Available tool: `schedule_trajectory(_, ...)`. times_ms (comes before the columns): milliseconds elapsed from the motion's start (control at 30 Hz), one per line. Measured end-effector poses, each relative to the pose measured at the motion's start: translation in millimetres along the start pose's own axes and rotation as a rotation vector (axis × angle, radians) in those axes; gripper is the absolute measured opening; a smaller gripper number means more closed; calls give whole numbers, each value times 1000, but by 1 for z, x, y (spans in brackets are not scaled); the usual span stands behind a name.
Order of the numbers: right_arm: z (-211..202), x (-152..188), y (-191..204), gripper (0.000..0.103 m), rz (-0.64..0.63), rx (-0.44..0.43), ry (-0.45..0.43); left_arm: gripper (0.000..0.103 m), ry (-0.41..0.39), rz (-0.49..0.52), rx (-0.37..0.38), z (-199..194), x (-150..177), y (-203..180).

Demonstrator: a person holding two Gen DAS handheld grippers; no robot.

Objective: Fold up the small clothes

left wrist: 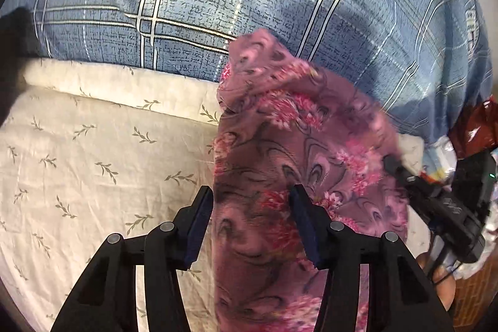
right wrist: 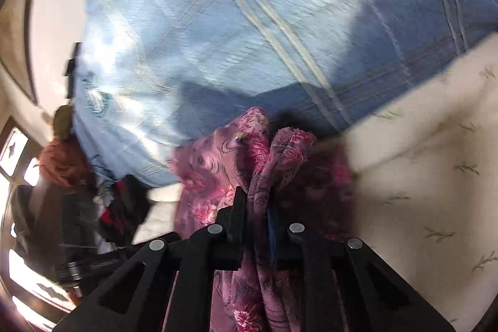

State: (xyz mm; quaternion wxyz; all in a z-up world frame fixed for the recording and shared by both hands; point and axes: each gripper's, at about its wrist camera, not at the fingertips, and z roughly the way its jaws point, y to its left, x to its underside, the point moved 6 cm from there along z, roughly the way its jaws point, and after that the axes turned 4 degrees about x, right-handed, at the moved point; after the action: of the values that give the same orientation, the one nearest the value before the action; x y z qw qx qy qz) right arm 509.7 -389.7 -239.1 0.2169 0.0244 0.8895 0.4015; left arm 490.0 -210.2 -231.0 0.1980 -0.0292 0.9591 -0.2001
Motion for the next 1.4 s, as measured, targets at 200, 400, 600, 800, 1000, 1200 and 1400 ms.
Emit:
schedule_trajectory(200,14,13,-15,17,14,47,68,48,2,20,-40,6,5,-5)
schedule_trajectory(400,-34,31,-21,41,41,-19,82,48,22,17,-42,-45,14,-2)
schedule_trajectory(600,-46,81,-17,34,28,-66,136,50,62,-54,46,-70,71,14)
schedule_trajectory(800,-89,74,17,9,-99,-46,-29,50,57,-65,68,-89,103,13)
schedule_trajectory(1000,-76,95,-9,20,-57,71,52,48,111,-67,38,-83,115,21)
schedule_trajectory(1200,-103,123,-6,36,-48,1,75,49,109,-49,41,-97,131,16)
schedule_trajectory(1400,-100,147,-3,8,-154,85,99,50,116,8,-7,-96,143,9)
